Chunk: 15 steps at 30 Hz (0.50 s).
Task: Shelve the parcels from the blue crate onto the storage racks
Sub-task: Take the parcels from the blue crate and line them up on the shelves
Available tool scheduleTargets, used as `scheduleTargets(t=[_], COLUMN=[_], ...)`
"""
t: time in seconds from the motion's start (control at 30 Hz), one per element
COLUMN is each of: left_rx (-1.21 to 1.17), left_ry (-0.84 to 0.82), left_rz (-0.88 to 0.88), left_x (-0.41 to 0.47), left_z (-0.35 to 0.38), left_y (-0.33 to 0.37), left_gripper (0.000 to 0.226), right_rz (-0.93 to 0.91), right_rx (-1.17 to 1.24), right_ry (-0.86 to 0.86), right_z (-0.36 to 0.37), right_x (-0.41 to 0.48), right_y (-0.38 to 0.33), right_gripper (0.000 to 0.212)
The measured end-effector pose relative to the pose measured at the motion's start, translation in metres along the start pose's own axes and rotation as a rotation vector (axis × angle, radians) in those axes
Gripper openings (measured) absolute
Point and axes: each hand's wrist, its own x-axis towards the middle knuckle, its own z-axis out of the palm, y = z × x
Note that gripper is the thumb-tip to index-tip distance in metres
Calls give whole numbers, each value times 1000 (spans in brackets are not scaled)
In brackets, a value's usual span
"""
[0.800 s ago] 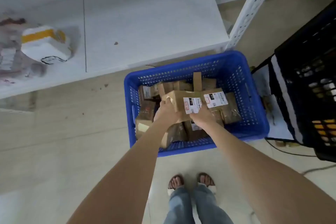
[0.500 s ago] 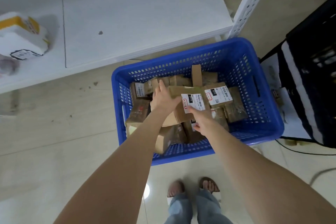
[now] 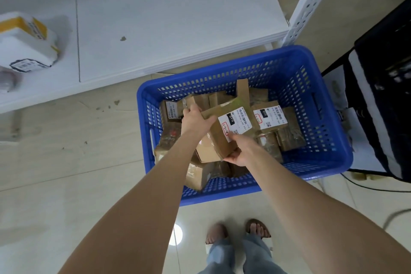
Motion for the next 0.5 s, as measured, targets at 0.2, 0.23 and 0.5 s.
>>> scheduleTargets(t=[0.2, 0.23, 0.5], left_rx=[-200, -219, -478], left_ry=[53, 58, -86], left_rz=[-137, -142, -297], left_x=[-41, -49, -136], left_z=[-49, -60, -164], left_y=[2, 2, 16], left_gripper=[61, 63, 79], right_rz=[-52, -68, -207], right_rx=[-93, -114, -315], right_ry=[16, 20, -4], right_z=[16, 20, 54], right_x=[-58, -72, -201], right_y=[-5, -6, -18], right_gripper=[38, 41, 38])
